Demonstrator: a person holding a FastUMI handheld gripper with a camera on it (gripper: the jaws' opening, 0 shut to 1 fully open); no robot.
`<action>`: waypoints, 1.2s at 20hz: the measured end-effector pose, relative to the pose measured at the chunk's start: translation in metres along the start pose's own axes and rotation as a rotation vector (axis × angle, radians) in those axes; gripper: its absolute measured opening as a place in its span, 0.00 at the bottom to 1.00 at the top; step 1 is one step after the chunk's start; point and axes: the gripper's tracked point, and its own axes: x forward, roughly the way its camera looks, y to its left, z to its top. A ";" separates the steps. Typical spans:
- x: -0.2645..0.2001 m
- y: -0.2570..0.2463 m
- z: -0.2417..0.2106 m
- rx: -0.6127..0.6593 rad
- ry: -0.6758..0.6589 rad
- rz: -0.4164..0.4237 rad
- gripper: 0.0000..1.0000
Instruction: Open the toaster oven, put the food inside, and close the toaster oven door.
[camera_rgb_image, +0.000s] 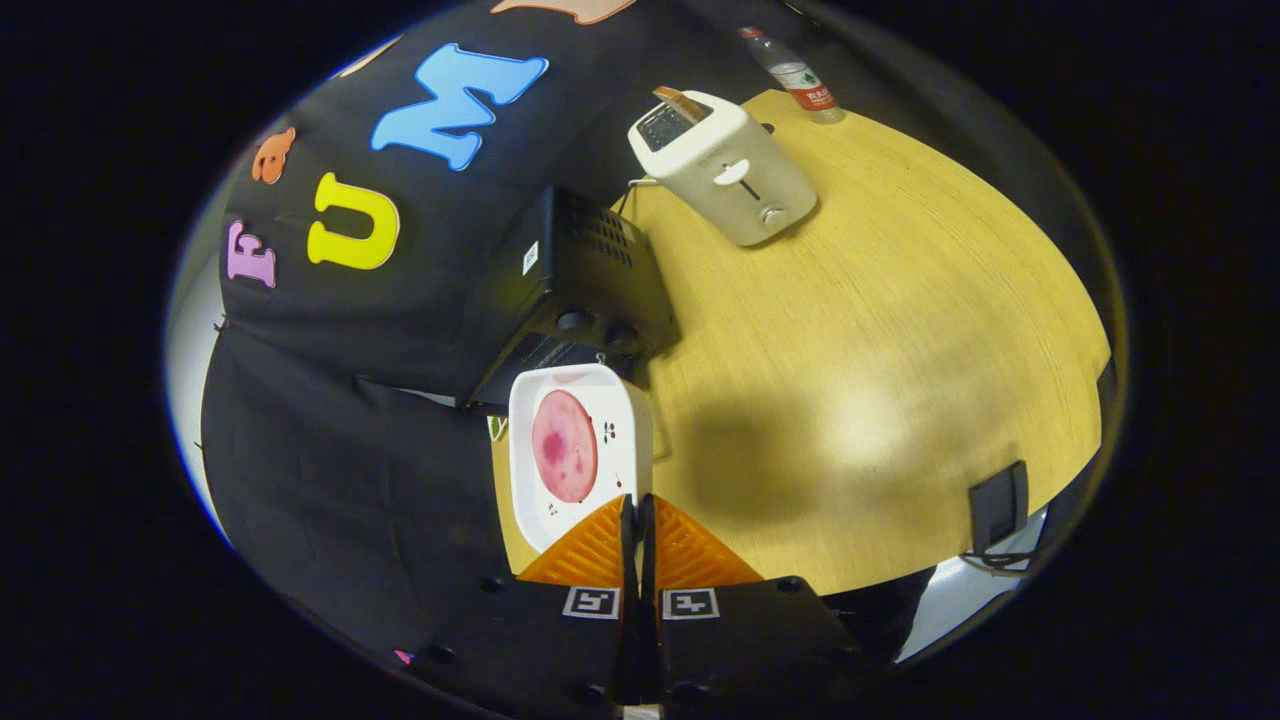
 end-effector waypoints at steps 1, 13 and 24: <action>0.004 0.010 -0.010 0.002 0.004 0.012 0.02; 0.081 0.072 -0.060 0.057 0.010 0.051 0.02; 0.188 0.070 -0.027 0.266 -0.030 0.039 0.02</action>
